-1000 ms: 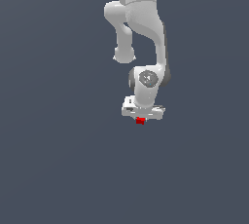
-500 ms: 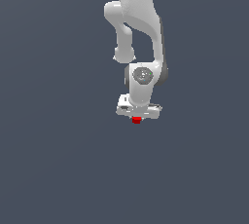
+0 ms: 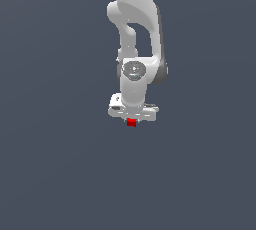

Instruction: Pick up the red cube and move it to a goal position.

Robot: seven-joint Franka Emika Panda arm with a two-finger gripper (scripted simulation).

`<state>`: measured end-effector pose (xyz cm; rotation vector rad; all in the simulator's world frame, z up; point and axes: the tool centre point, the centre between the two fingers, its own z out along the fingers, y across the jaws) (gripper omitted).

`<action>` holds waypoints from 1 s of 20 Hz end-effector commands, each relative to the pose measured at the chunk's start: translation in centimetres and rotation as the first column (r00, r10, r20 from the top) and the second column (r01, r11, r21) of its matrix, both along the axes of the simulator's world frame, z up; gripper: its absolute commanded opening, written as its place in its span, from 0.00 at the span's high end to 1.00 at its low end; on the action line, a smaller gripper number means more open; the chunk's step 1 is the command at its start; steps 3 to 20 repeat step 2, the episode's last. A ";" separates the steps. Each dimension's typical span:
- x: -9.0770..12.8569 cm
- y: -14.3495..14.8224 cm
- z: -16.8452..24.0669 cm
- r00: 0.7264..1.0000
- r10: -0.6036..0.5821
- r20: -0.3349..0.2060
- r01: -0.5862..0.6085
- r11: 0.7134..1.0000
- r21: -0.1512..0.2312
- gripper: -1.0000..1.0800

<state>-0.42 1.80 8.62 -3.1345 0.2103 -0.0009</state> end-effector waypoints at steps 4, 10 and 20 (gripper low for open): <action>0.2 -0.3 0.4 1.000 0.002 -0.001 -0.002 1.000 0.000 1.00; 0.2 -0.3 0.4 1.000 0.002 -0.001 -0.002 1.000 0.000 1.00; 0.2 -0.3 0.4 1.000 0.002 -0.001 -0.002 1.000 0.000 1.00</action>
